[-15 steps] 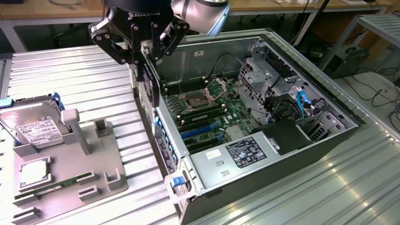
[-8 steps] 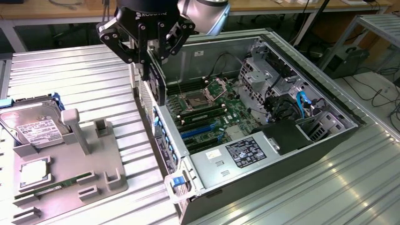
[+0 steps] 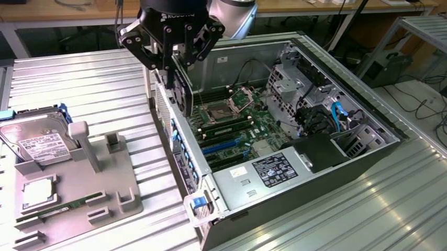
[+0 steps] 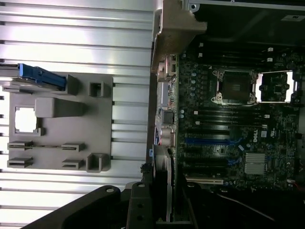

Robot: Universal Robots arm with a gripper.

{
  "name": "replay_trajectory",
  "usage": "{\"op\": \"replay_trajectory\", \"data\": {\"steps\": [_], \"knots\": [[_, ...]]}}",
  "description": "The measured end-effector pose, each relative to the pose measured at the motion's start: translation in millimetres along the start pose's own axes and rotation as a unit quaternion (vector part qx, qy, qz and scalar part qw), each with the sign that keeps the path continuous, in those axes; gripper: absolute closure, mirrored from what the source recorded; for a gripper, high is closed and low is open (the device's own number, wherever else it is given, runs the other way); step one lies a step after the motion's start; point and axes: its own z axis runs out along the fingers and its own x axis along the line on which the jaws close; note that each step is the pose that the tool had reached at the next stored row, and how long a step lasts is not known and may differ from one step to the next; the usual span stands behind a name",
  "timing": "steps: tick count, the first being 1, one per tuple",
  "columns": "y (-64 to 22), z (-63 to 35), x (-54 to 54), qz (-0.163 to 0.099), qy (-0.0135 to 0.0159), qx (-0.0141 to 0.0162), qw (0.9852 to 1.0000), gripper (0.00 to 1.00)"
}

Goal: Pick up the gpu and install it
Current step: 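Pick up the gpu and move the gpu toward the slot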

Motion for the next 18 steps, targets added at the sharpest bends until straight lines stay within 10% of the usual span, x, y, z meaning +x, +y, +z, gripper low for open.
{"op": "replay_trajectory", "data": {"steps": [18], "knots": [[-1.7, 2.5, -33.0, 0.0, -0.0001, 0.0, 1.0, 0.72]]}}
